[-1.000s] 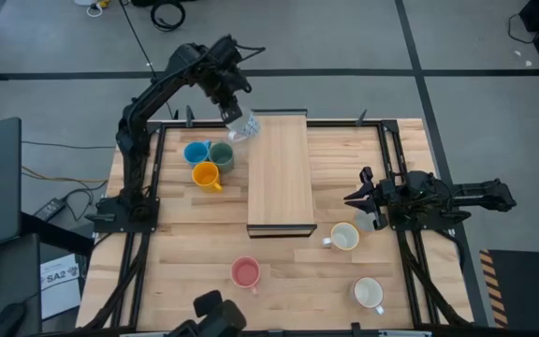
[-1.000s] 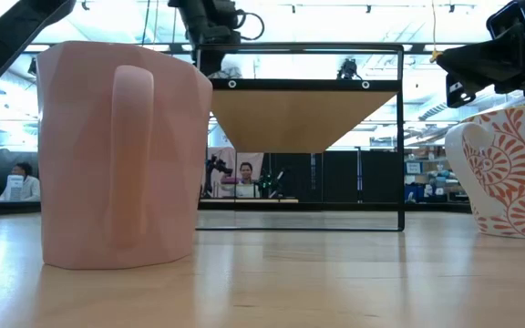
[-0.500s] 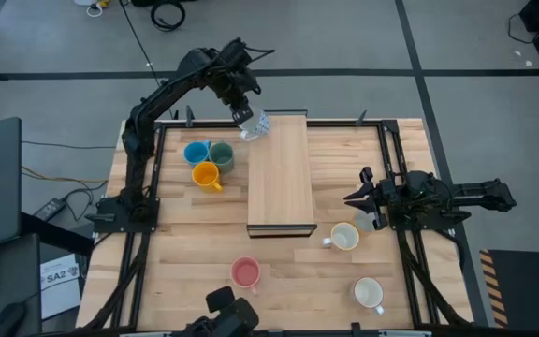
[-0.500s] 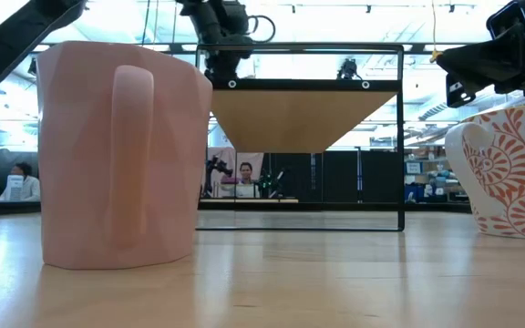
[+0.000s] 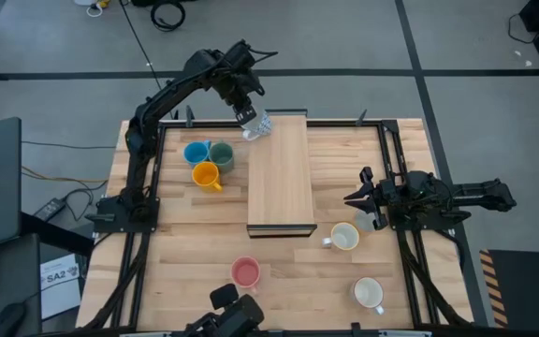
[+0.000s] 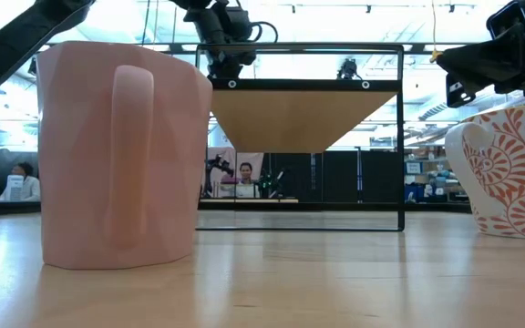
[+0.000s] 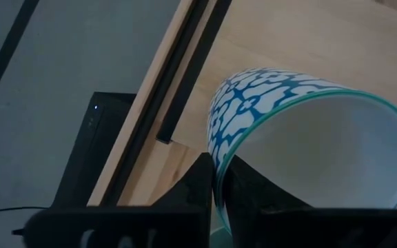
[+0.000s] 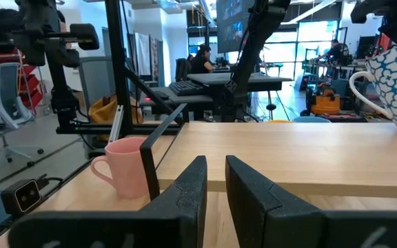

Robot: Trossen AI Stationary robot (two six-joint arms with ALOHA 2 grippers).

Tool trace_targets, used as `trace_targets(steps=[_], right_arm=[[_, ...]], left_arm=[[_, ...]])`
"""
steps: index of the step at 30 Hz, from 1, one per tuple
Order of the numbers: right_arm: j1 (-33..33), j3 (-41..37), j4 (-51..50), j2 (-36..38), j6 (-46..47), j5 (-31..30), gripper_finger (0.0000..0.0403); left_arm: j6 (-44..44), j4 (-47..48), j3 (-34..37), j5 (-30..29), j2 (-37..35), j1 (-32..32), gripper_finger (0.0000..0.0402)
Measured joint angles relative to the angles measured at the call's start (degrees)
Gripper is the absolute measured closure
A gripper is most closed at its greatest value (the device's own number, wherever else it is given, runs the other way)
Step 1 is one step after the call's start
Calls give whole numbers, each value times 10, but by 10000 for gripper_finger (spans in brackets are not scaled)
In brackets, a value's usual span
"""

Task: Place coffee mugs
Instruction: Put the white patterned mug on the shelf

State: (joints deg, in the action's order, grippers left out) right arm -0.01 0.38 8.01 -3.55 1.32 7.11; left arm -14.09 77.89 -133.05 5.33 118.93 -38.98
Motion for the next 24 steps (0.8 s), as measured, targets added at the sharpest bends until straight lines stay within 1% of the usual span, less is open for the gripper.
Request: trace_targets(steps=[14,19,24], right_arm=[[0,0,0,0,0,0,342],[0,0,0,0,0,0,342],[0,0,0,0,0,0,342]], left_arm=[[-1,0,0,-3,0,17,365],[-1,-1,0,-31,0,26,364],[-1,-2,0,-35,0,29,363]])
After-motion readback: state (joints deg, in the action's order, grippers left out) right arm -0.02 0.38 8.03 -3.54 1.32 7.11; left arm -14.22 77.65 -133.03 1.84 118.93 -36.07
